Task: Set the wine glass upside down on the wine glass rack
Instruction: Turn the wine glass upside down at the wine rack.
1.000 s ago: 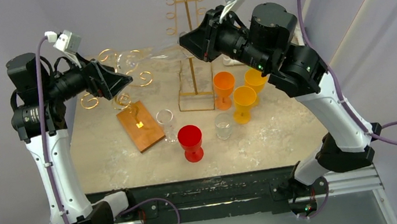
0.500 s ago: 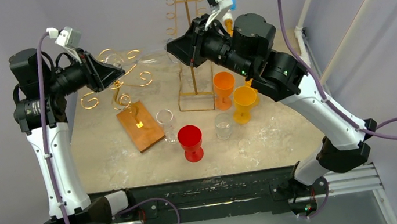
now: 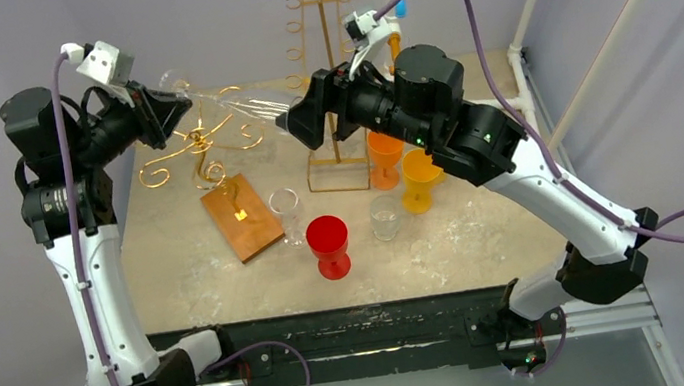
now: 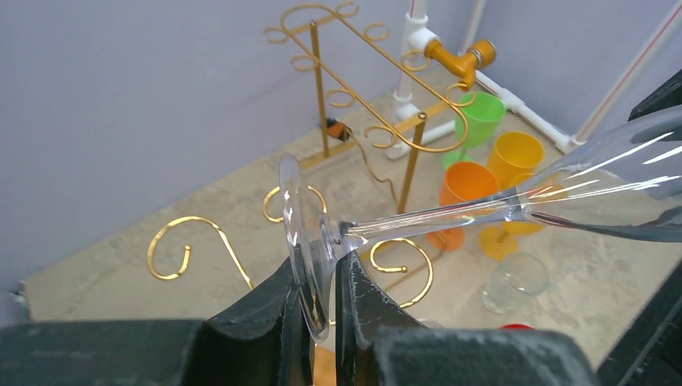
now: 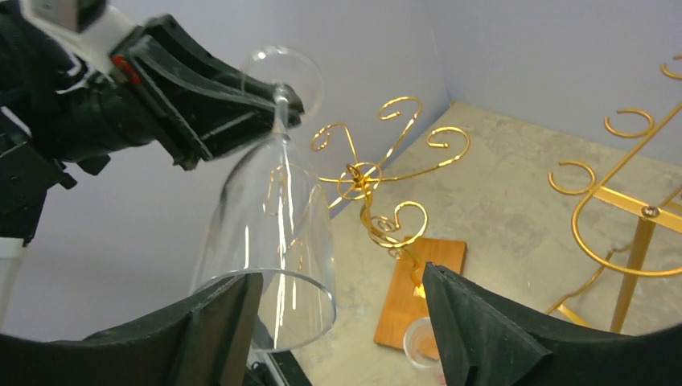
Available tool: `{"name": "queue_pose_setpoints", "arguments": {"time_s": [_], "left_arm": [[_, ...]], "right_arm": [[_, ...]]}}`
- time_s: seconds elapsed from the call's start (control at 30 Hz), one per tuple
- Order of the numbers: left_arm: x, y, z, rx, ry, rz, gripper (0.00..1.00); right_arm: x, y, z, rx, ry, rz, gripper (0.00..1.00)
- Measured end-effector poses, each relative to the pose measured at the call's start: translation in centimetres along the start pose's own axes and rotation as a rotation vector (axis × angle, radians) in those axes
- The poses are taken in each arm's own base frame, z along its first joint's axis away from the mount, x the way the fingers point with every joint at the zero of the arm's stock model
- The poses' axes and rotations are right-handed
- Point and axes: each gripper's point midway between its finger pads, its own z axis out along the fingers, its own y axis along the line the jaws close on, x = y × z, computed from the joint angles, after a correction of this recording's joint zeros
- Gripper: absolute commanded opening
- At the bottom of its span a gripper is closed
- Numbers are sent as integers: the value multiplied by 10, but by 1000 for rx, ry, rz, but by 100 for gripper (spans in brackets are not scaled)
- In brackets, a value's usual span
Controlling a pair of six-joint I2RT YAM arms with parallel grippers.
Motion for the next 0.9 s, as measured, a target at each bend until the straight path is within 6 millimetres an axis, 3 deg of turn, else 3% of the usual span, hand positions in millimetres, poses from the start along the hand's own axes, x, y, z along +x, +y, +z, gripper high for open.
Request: {"name": "queue_pose_setpoints", "arguments": {"time_s": [0.13, 0.33, 0.6, 0.73, 0.9], "left_arm": [[-28, 0, -12, -66, -121, 161, 0], [-66, -9, -30, -112, -247, 410, 0], [-70, -2, -32, -150, -284, 655, 0], [-78, -4, -32, -147, -309, 706, 0], [-79, -26, -40, -84, -347, 832, 0]], "right_arm": [[4, -2, -11, 3, 21, -10, 99], [1, 0, -33, -6, 43, -66, 99], [-5, 24, -59, -118, 119, -166, 99], [3, 35, -52, -179, 166, -187, 99], [30, 42, -20, -212, 263, -202, 99]]}}
